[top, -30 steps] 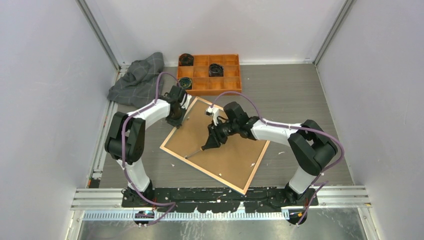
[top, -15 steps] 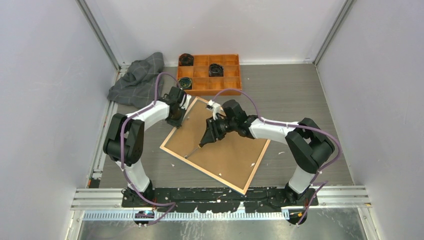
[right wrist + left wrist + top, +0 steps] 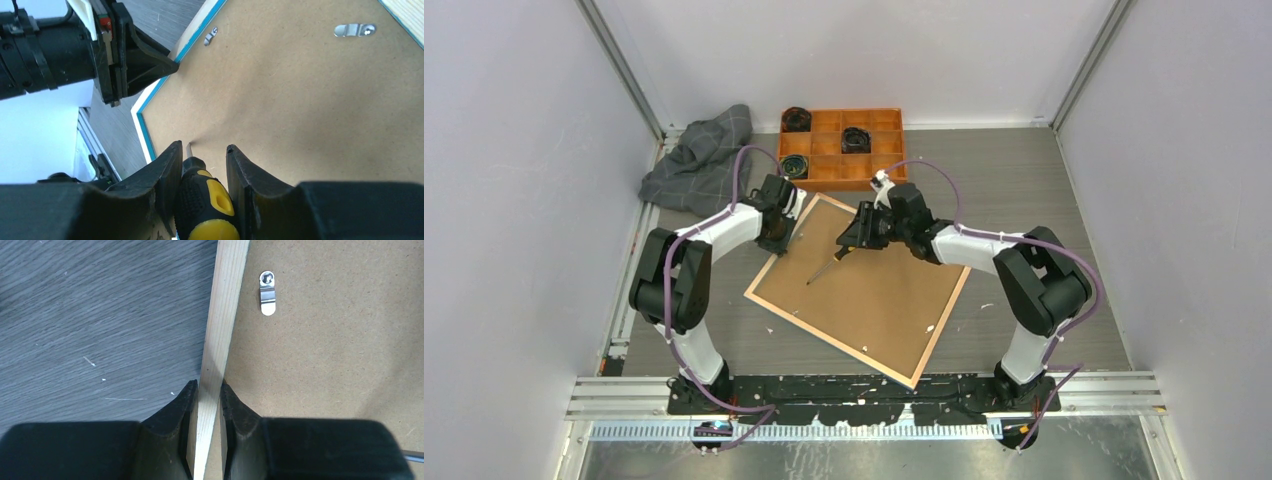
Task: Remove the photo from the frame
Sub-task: Release the photo frame item from the photo frame, then adjust the photo frame at the center of the board.
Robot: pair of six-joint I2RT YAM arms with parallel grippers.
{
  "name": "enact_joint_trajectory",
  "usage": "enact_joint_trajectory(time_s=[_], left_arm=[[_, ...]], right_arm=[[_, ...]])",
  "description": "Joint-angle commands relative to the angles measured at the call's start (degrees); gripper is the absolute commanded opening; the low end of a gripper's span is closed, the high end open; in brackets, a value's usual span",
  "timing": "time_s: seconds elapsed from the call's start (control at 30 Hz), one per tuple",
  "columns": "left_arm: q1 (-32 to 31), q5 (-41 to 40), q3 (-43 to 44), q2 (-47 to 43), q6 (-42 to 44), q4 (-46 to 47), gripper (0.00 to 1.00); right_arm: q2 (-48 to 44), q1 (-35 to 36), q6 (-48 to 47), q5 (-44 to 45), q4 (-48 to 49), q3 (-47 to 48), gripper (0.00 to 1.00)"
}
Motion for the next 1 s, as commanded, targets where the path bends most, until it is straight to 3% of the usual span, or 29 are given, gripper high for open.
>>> enact_joint_trajectory(time_s=[0.0,0.23,0.53,0.77,0.97], left_arm=[[-1.0,1.7,-0.9,1.0,-1.4,-3.7,0.0],[-1.0,-0.7,4.5,3.8,1.9,-6.8,0.0],[-1.0,-10.7,12.6,7.4,6.5,-8.9,0.0],[-0.4,-15.1,15.1,8.3,9.8,-8.6,0.0],[1.7,-12.3,15.2,5.7,11.2,-9.2,0.05]], right_arm=[[-0.1,0.7,-8.0,0.8,-1.4,3.1,0.01],[0.1,-2.3,-26.1,-2.2,-20.0,12.7,0.01],[-0.8,-10.3,-39.6,-4.0,-37.3,24.2,0.01],[-3.9,-17.0,-47.5,-0.7,-43.3,28.3,0.01],[-5.9,-20.3,-52.5,5.5,-49.0,30.4,0.01]])
